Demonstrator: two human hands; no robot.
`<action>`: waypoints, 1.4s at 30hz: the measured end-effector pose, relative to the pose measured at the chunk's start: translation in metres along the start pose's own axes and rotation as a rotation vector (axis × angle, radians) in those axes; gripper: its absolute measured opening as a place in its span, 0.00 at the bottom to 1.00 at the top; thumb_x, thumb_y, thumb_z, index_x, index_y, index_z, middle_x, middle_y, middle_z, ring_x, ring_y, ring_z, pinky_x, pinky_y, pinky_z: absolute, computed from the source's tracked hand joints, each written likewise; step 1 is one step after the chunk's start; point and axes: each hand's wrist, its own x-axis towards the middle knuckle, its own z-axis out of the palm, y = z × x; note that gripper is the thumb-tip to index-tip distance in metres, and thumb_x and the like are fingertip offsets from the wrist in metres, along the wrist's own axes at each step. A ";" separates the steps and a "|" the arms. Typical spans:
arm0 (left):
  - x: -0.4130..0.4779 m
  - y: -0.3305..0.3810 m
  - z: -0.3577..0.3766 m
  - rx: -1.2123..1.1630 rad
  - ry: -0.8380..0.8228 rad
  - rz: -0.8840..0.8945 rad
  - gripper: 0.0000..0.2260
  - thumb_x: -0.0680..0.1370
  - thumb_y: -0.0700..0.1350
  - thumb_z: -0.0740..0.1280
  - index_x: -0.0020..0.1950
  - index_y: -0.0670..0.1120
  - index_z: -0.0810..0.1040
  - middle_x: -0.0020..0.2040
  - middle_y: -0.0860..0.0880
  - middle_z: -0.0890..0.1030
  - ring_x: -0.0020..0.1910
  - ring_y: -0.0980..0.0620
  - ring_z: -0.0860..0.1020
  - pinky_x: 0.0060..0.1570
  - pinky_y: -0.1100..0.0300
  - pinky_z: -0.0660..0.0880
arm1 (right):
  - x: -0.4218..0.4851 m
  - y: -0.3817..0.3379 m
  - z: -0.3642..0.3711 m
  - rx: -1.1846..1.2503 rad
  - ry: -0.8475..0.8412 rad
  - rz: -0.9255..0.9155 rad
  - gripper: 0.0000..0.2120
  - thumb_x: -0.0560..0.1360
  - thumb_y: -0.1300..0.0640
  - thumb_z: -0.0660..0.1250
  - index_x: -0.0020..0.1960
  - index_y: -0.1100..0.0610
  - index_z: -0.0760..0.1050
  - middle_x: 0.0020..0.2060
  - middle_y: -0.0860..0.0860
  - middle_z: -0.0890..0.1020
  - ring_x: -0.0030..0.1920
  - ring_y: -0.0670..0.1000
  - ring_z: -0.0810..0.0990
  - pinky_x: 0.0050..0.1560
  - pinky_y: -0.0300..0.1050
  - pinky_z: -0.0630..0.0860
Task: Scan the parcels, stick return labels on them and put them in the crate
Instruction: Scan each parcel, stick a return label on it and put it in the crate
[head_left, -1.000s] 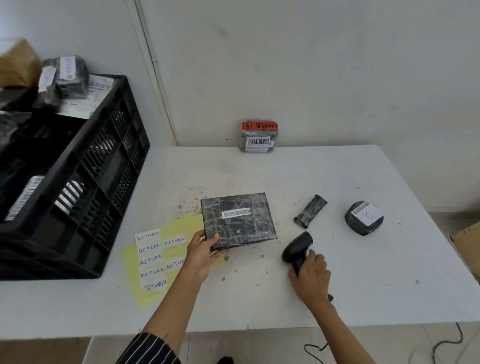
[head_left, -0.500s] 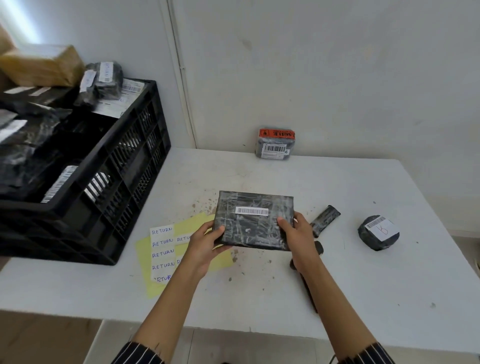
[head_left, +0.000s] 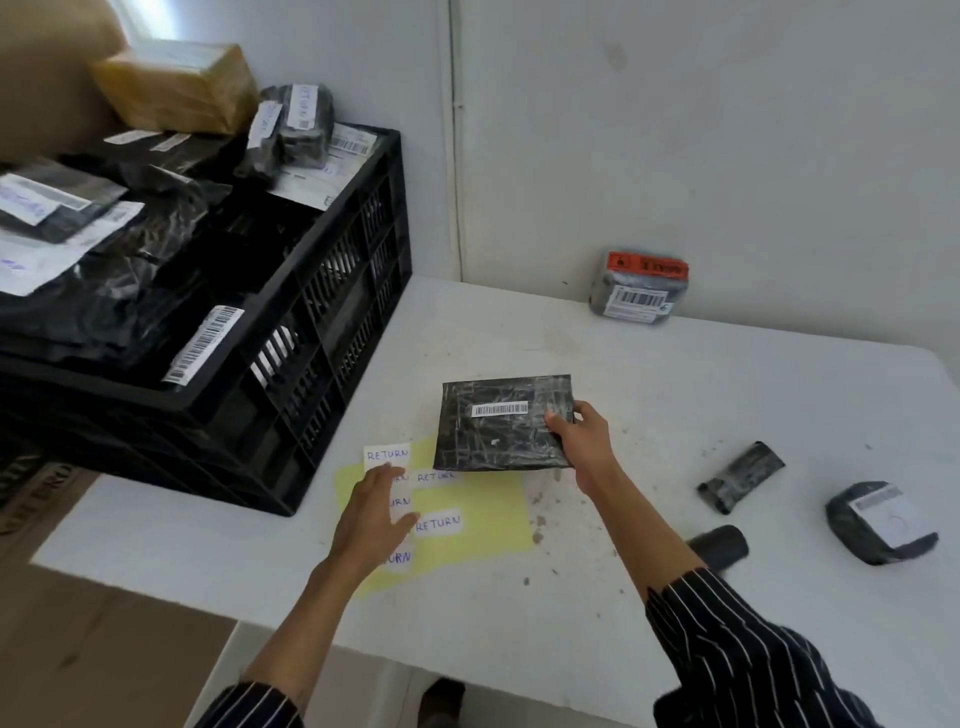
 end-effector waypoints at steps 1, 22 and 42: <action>0.003 -0.006 0.000 0.045 -0.041 0.037 0.31 0.75 0.49 0.69 0.74 0.47 0.60 0.77 0.50 0.56 0.75 0.51 0.56 0.70 0.57 0.59 | 0.009 0.000 0.009 -0.013 0.002 0.005 0.14 0.78 0.63 0.64 0.62 0.65 0.70 0.34 0.53 0.75 0.24 0.42 0.71 0.22 0.31 0.65; 0.044 -0.054 0.021 0.332 -0.136 0.319 0.48 0.63 0.76 0.56 0.70 0.41 0.64 0.72 0.41 0.66 0.70 0.47 0.59 0.68 0.48 0.50 | 0.006 0.071 0.101 -0.815 -0.212 -0.698 0.07 0.71 0.59 0.70 0.48 0.59 0.77 0.46 0.52 0.76 0.47 0.52 0.74 0.48 0.44 0.67; 0.039 -0.067 0.030 0.507 -0.065 0.351 0.37 0.79 0.66 0.43 0.75 0.39 0.59 0.76 0.43 0.58 0.75 0.49 0.55 0.71 0.44 0.51 | -0.004 0.092 0.137 -0.569 -0.077 -0.571 0.07 0.78 0.62 0.58 0.42 0.59 0.70 0.38 0.51 0.73 0.39 0.50 0.70 0.41 0.44 0.68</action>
